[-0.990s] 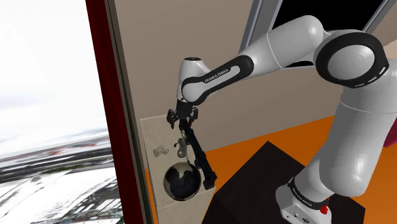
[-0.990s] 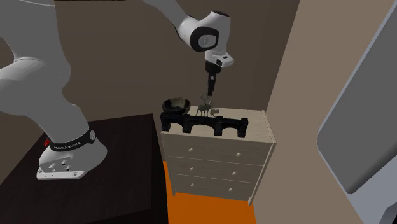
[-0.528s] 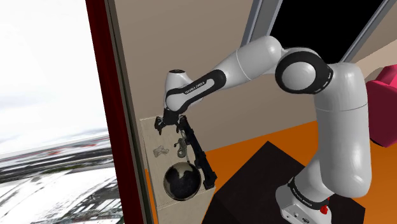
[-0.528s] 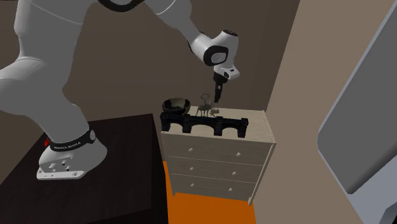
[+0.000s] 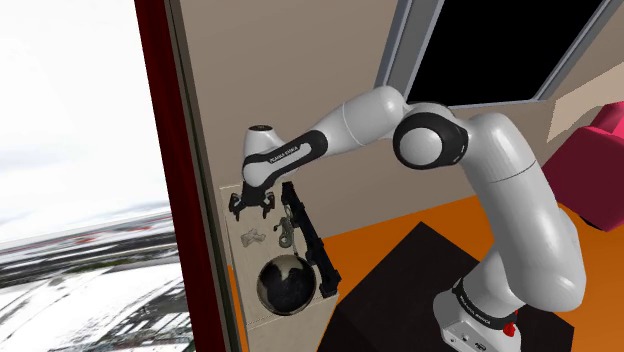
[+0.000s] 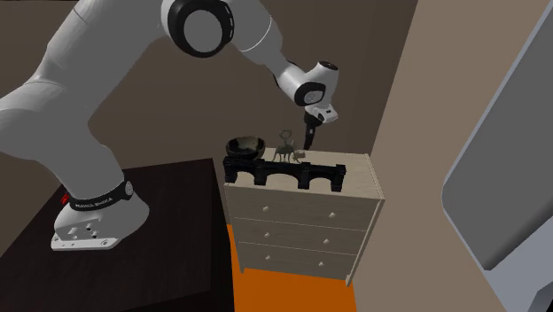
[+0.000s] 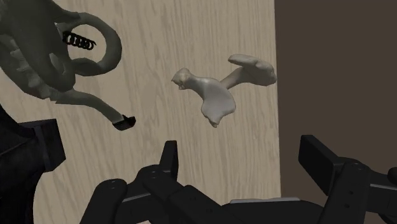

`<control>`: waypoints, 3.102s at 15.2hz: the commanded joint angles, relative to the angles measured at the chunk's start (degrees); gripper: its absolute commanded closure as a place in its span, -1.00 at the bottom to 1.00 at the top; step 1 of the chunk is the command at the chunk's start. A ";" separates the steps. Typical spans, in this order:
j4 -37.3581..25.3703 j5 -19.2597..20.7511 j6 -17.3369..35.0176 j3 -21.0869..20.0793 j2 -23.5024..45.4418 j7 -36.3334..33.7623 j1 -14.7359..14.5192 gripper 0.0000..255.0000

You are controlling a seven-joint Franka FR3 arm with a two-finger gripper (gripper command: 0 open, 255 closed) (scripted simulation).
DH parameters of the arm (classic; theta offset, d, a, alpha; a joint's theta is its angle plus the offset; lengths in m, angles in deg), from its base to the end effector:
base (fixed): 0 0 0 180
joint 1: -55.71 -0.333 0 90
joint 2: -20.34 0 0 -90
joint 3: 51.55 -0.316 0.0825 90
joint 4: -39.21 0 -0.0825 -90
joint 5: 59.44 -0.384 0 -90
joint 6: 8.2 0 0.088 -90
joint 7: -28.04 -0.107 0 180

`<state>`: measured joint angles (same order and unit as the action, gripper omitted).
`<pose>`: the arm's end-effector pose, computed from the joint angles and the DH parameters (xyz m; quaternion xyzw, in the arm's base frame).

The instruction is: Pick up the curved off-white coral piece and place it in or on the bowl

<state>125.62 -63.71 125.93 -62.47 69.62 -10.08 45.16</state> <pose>0.6657 0.2405 0.1585 -0.9745 0.2012 0.0557 0.0818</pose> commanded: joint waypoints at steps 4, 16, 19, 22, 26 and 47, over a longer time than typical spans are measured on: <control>-1.23 0.16 1.98 0.16 3.12 -0.21 -0.70 -1.00; -1.37 0.18 2.18 0.18 3.47 -0.22 -0.77 1.00; -1.37 0.18 2.18 0.18 3.47 -0.22 -0.77 1.00; -1.37 0.18 2.18 0.18 3.47 -0.22 -0.77 1.00; 3.51 9.14 3.44 10.81 -0.87 -15.56 -13.70 -1.00; 1.87 9.22 5.91 10.95 3.23 -15.58 -13.61 1.00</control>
<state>127.48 -54.49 131.84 -51.52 72.85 -25.65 31.55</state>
